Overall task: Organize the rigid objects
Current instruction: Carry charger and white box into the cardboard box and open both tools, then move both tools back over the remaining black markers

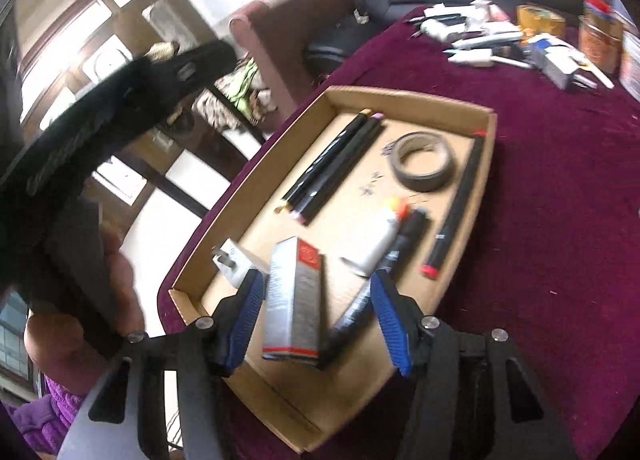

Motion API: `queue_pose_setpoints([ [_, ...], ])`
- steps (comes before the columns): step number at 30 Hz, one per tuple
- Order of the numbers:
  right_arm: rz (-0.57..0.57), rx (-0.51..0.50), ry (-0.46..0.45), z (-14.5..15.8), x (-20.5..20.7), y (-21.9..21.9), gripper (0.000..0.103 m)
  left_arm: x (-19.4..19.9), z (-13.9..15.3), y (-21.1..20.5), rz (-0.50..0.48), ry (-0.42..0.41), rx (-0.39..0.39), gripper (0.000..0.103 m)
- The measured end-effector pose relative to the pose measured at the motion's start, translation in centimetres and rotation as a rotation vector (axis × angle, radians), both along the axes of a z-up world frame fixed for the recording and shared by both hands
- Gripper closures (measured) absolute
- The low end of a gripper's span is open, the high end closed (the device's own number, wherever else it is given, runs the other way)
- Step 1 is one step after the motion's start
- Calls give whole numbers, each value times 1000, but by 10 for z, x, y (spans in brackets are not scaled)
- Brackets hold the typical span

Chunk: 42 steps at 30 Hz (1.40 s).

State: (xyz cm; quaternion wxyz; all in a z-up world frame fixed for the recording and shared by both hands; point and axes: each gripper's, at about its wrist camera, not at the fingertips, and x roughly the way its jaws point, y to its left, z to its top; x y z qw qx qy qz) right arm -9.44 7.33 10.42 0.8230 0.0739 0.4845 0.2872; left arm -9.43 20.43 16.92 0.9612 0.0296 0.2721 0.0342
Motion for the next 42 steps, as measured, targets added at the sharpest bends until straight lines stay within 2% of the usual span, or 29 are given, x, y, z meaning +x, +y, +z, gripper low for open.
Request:
queue_pose_setpoints([
  [8,-150,41,-39,4,-21,-81,47,-22,6,-49,-66,6,62,5],
  [22,-464,107,-75,7,-65,-251,46,-44,7,-151,-214,38,172,5],
  [24,-503,99,-88,12,-72,-273,46,-43,11,-161,-255,56,155,5],
  [29,-611,63,-141,32,-89,-332,46,-32,23,-182,-370,115,51,5],
  [32,-668,40,-171,45,-98,-360,43,-23,20,-198,-414,144,42,5],
  [34,-708,39,-187,51,-103,-379,38,-17,13,-212,-440,154,67,5],
  [38,-758,53,-192,49,-105,-404,38,4,-13,-237,-478,220,96,5],
  [42,-785,72,-149,30,-100,-420,38,44,-41,-254,-506,346,14,5],
])
